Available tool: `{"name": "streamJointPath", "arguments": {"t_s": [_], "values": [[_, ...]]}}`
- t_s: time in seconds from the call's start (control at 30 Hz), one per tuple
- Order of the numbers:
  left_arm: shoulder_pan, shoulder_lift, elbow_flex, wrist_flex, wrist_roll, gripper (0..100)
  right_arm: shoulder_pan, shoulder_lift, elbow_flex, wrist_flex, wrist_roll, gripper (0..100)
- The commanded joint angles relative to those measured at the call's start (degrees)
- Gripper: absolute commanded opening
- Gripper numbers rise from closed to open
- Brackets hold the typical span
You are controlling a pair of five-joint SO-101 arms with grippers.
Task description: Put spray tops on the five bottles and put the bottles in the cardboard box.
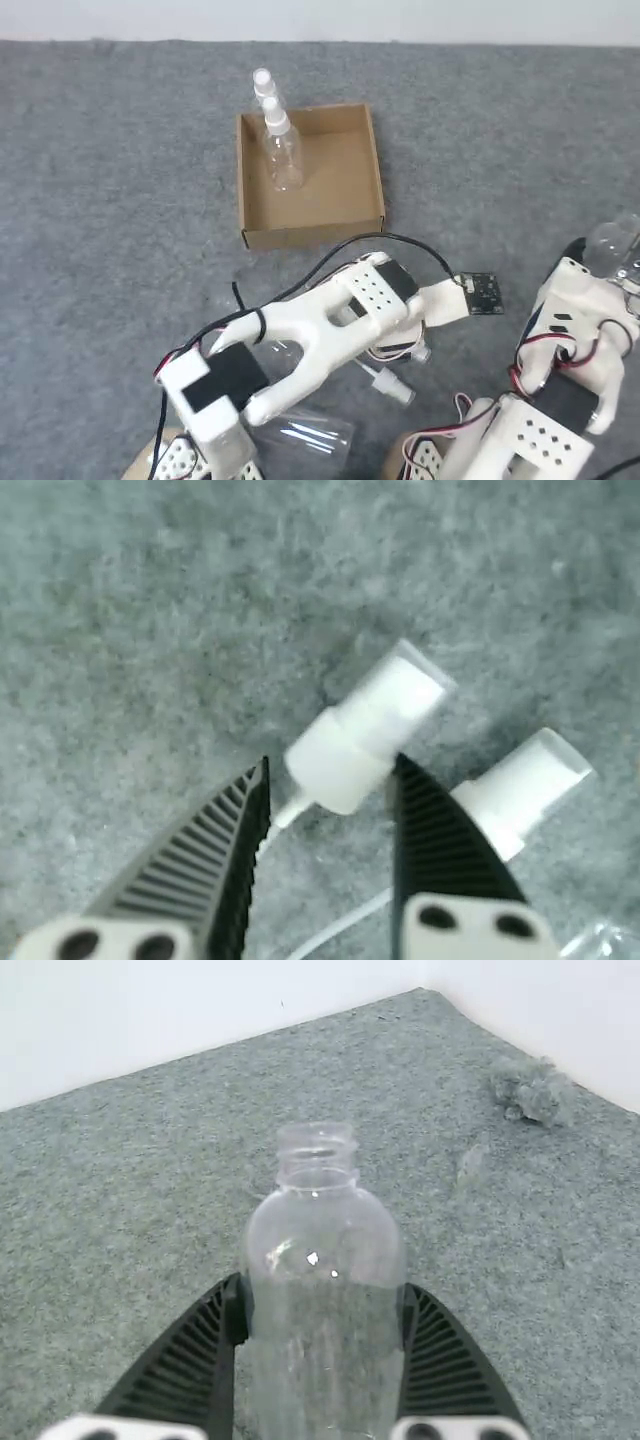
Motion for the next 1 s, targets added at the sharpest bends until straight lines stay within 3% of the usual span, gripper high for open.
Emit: {"name": "streamJointPath", "arguments": {"t_s": [0.0, 0.43, 0.97], "values": [[-0.1, -0.5, -5.1, 4.2, -2.8, 10, 0.2, -1.6, -3.0, -1.5, -0.1, 6.2], [-5.4, -5.2, -7.6, 11.4, -2.8, 7, 0.2, -1.6, -3.0, -1.5, -0.1, 6.2], [-10.3, -22.9, 3.1, 8.9, -0.5, 8, 0.2, -1.6, -3.0, -1.5, -0.1, 6.2]]}}
